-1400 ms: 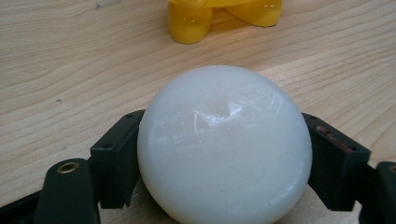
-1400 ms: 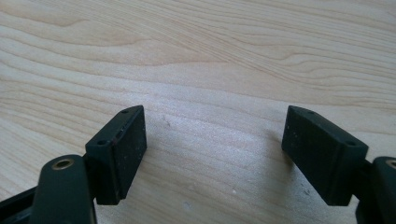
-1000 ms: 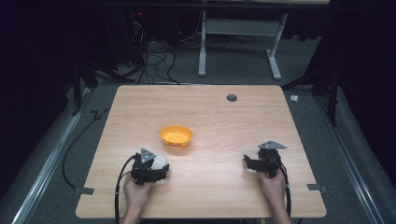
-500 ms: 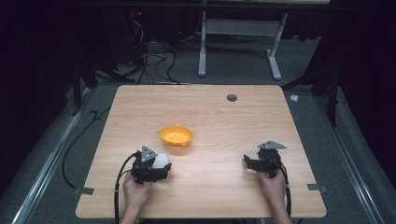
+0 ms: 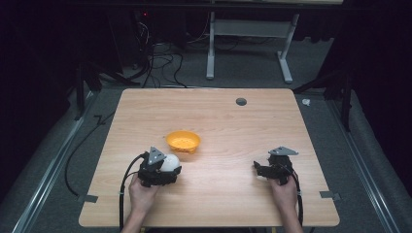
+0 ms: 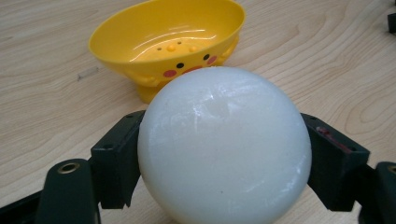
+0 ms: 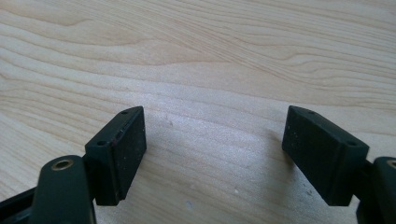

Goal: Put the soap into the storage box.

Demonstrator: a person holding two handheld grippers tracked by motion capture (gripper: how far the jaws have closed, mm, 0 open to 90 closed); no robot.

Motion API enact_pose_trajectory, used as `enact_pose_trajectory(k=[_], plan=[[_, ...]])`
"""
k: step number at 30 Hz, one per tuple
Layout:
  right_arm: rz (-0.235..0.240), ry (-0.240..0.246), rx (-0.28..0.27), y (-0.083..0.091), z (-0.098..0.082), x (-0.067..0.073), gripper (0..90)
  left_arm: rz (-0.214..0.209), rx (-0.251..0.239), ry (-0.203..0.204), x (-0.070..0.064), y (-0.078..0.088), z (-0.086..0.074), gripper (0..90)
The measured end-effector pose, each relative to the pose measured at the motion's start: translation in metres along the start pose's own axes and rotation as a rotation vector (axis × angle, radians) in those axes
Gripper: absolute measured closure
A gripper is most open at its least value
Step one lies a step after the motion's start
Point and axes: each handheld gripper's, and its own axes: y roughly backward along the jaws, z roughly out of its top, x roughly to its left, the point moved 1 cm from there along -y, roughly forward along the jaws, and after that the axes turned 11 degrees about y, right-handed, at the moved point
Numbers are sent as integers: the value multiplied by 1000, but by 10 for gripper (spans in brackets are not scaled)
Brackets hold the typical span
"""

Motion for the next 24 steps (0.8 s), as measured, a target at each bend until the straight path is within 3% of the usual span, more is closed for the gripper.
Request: enact_pose_trajectory(k=[11,19,24], plan=[[1,3,1,0,0,0,226,-48,7,-10,-1,0,12,235],[1,3,1,0,0,0,226,-42,4,-21,-1,2,21,234],[1,3,1,0,0,0,226,-65,3,-14,-2,3,28,234]])
